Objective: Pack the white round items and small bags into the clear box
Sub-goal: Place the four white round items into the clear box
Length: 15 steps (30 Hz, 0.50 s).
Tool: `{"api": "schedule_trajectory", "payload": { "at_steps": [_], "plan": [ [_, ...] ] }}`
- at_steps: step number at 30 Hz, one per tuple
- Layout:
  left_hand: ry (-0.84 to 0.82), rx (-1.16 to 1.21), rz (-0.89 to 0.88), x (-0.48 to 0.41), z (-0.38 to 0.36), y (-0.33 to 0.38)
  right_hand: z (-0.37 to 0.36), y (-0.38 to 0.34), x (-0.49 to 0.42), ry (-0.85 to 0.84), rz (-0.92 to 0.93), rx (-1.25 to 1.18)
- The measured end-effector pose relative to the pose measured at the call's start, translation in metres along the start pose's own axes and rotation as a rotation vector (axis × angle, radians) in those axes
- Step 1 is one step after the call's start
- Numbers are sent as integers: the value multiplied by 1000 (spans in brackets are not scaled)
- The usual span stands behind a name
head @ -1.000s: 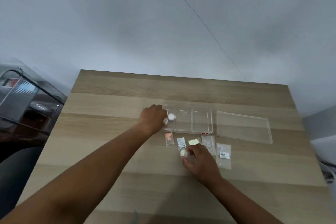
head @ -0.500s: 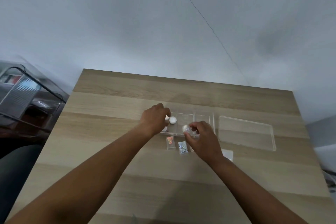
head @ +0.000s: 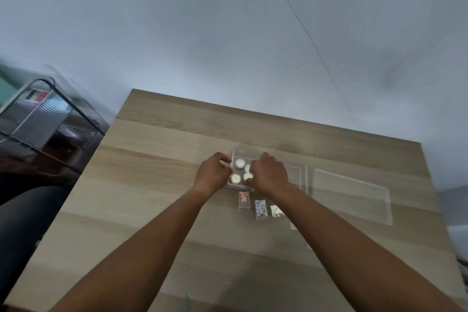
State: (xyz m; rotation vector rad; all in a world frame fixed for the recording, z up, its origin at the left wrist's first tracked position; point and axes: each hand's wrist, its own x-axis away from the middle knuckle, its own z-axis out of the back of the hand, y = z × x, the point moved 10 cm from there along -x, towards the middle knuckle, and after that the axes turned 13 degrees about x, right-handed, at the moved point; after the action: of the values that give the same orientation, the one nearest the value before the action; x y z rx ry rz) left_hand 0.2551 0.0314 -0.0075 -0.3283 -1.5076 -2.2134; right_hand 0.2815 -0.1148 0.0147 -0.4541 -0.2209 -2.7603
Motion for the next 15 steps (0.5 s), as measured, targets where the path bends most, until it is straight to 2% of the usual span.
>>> {"api": "schedule_trajectory", "payload": {
  "at_steps": [4,10,15],
  "plan": [
    [-12,3,-7,1,0,2,-9,2,0,-44,-44,-50],
    [-4,-22,-5,1,1,5,-6,5,5,-4,-58,-116],
    [8,-50,-7,5,1,0,-4,23,21,23,-124,-501]
  ]
}}
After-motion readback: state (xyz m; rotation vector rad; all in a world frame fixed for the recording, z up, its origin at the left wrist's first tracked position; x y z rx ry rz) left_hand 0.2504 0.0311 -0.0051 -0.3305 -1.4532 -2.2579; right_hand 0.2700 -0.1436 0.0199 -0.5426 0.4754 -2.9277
